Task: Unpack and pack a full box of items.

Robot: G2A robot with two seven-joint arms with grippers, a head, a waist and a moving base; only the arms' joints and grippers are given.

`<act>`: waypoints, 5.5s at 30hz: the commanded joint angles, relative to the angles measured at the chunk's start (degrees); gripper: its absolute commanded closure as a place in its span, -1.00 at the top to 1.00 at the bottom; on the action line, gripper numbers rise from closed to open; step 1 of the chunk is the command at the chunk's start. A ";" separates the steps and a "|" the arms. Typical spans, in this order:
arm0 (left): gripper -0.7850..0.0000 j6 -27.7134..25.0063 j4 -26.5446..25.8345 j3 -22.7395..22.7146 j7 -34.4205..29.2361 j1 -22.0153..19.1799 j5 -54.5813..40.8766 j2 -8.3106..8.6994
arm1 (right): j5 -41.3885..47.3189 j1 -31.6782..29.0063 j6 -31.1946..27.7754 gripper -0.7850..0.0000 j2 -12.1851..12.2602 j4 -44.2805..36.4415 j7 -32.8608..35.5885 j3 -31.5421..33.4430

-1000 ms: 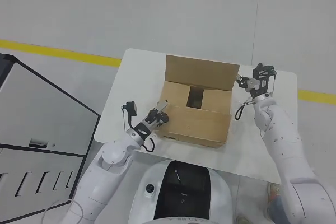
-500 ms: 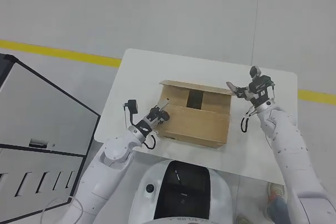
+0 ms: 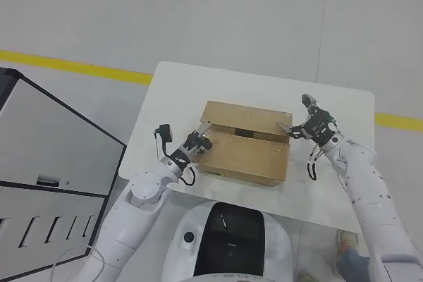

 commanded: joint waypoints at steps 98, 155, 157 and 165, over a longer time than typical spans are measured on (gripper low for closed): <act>1.00 -5.28 11.56 4.63 6.41 -9.75 5.35 -3.35 | 133.14 1.49 33.36 1.00 4.23 -9.43 108.84 1.33; 1.00 2.46 -10.76 -14.33 9.24 3.06 16.72 -0.30 | 120.98 5.75 25.45 1.00 3.91 -0.73 106.73 -6.76; 1.00 2.35 -10.80 -14.04 8.85 3.20 16.78 -0.31 | 120.98 5.75 25.45 1.00 3.91 -0.73 106.73 -6.76; 1.00 2.05 -11.53 -11.64 8.18 4.37 20.93 -0.31 | 120.98 5.75 25.45 1.00 3.91 -0.73 106.73 -6.76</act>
